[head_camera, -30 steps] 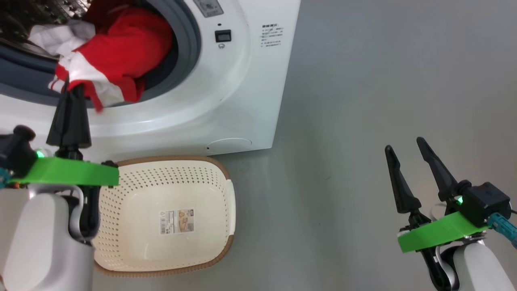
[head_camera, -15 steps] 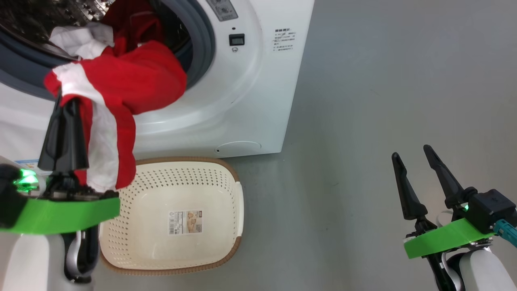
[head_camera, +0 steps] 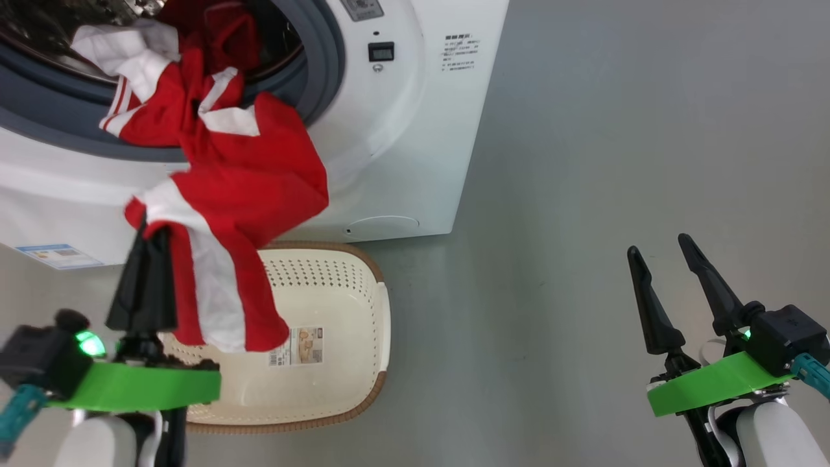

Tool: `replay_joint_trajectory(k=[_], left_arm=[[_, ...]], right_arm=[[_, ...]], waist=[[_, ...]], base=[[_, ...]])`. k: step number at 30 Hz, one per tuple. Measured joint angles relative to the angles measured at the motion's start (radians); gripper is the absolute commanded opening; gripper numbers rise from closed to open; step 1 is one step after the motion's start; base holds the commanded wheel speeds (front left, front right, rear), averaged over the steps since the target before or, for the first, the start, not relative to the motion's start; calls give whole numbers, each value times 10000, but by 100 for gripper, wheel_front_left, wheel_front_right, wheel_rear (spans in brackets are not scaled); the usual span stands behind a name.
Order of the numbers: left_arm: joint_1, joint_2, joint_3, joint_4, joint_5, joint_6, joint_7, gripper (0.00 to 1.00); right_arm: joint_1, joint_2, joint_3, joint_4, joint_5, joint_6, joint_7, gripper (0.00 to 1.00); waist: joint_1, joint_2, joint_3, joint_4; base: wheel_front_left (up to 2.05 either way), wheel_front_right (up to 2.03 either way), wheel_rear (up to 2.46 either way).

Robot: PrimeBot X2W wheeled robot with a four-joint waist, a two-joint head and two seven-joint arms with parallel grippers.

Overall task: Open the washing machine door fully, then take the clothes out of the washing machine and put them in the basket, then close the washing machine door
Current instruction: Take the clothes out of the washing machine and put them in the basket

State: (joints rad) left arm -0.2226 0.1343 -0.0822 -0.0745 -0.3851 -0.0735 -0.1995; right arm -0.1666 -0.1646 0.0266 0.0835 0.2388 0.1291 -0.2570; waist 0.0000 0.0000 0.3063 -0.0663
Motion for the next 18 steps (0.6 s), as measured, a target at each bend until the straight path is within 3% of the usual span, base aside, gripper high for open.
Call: replay_joint_trajectory(k=[9,18], left_arm=[[26,-92,-151,3325,-320,-196,-347,0],[-1181,-86,-336,6508,-328,-464,-489,0]], right_arm=[[-222,19,94,-17,0,0,0,100],[-388,92,130,-31,0,0,0,100]], waist=[[0,0,299,-203],[0,0,654,-478]], base=[[0,0,0],[0,0,0]])
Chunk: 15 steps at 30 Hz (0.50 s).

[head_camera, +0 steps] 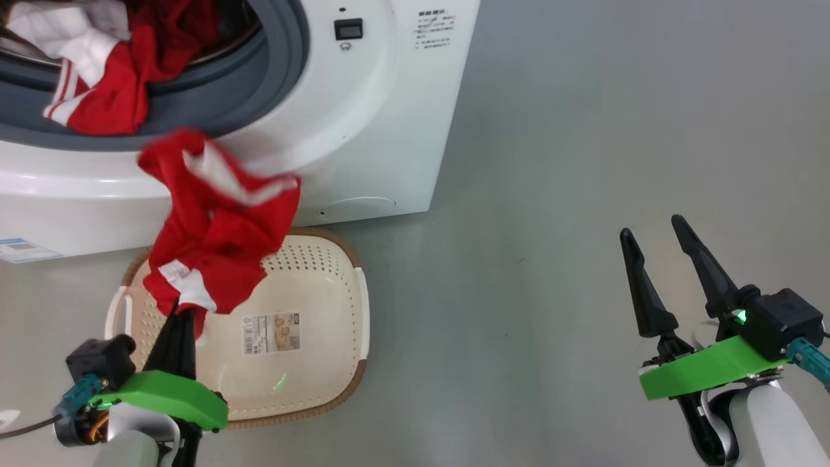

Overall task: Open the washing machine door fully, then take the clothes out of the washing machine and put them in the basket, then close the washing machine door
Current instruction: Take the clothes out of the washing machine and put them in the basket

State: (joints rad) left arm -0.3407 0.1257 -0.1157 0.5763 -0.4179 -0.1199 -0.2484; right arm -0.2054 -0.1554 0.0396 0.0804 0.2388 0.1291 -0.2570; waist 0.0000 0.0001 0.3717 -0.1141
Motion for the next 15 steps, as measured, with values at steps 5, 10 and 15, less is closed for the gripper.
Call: replay_joint_trajectory(k=[5,10,15], left_arm=[[-442,-2,-56,1204,31,-42,-10,0],[-842,-2,-207,2334,54,-77,-10,0],[-1458,17,-700,3363,-10,-77,-10,0]], right_arm=[[-132,61,81,-10,0,0,0,100],[-262,148,111,-33,0,0,0,100],[-378,199,155,-48,0,0,0,100]], waist=[[0,0,172,-188],[0,0,389,-360],[0,0,626,-502]], base=[[0,0,0],[0,0,0],[0,0,0]])
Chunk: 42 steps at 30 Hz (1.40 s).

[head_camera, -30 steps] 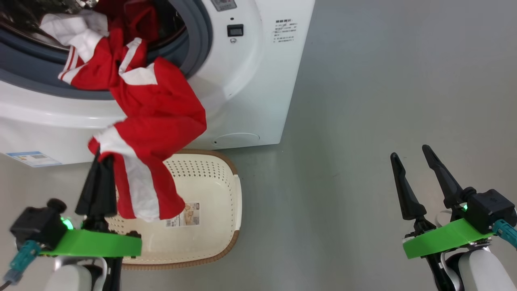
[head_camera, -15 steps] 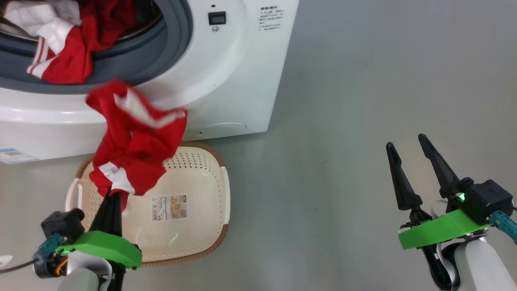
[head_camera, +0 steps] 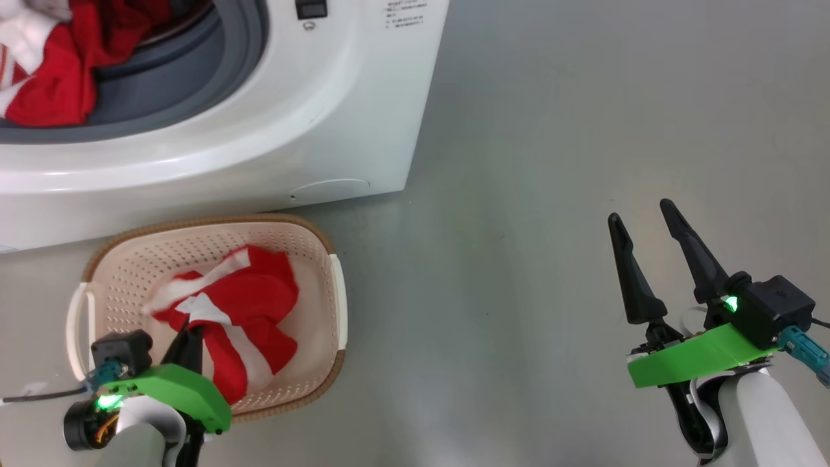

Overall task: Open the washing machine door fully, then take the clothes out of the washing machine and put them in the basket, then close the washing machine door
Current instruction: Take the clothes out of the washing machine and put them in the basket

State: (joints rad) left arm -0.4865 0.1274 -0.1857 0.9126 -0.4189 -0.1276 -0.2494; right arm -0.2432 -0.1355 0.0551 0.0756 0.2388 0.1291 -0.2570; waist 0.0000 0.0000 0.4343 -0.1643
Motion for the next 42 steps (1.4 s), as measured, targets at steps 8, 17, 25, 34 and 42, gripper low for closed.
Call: replay_joint_trajectory(k=[8,17,25,34,42], left_arm=[[-958,192,-477,1396,-161,0,0,0],[-1838,439,-907,2656,-460,0,0,0],[-2660,662,-1296,3275,-708,0,35,0],[-3273,1095,-1522,3611,-880,0,548,0],[-3475,1177,-1616,3716,-1143,-2,736,100]], right_arm=[[-114,146,165,-13,0,0,0,100],[-409,305,307,-56,0,0,0,100],[-576,380,443,-86,2,0,0,100],[-895,499,654,-148,2,0,0,100],[-908,541,683,-171,2,0,0,100]], waist=[[0,0,461,-221],[0,0,1011,-466],[0,0,1526,-674],[0,0,2138,-962],[0,0,2419,-1197]], base=[[0,0,0],[0,0,0],[0,0,0],[0,0,0],[0,0,0]])
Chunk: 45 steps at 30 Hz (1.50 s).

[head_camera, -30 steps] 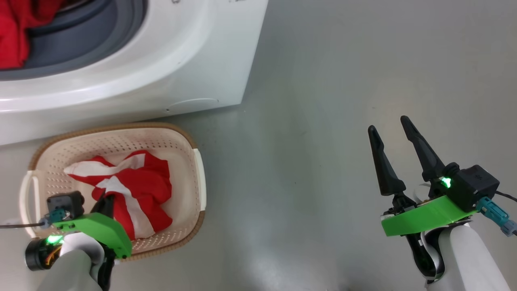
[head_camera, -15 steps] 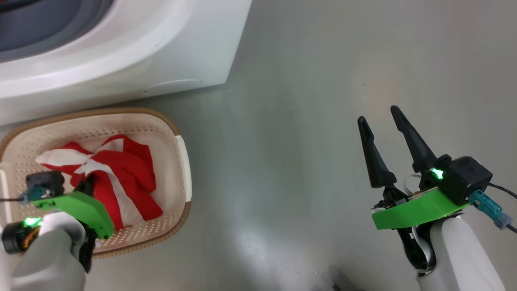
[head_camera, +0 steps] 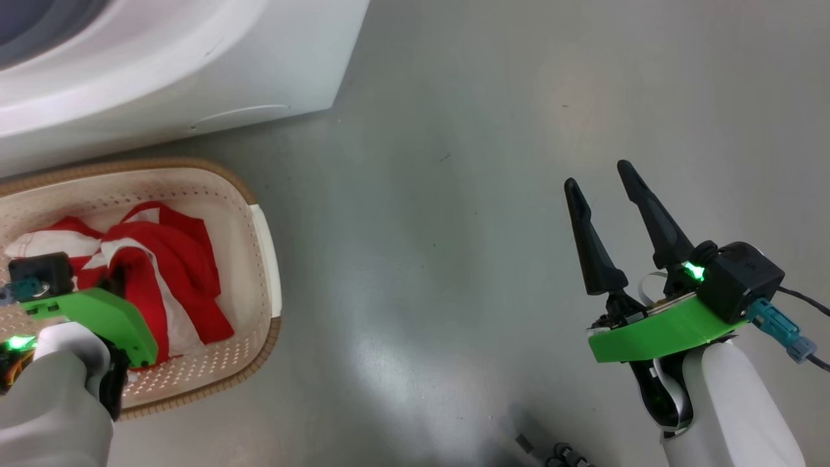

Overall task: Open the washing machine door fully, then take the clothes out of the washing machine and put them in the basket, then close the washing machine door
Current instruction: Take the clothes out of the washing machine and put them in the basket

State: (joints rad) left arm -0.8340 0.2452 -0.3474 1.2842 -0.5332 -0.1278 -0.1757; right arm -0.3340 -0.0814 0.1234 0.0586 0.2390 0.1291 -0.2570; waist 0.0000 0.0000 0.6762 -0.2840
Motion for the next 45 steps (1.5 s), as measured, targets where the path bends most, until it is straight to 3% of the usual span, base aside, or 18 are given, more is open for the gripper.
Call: replay_joint_trajectory(k=[30,38,45], left_arm=[[133,-372,-211,-299,-884,0,-723,100],[777,-328,305,-1664,-800,0,-738,100],[1651,-370,1126,-2976,-79,8,-738,100]], right_arm=[[-136,-215,-290,161,-2,0,0,100],[74,-391,-368,255,-2,0,0,100],[424,-537,-431,372,-2,0,0,100]], waist=[[0,0,-846,730],[0,0,-1564,925],[0,0,-2237,1091]], base=[[0,0,0],[0,0,0],[0,0,0]])
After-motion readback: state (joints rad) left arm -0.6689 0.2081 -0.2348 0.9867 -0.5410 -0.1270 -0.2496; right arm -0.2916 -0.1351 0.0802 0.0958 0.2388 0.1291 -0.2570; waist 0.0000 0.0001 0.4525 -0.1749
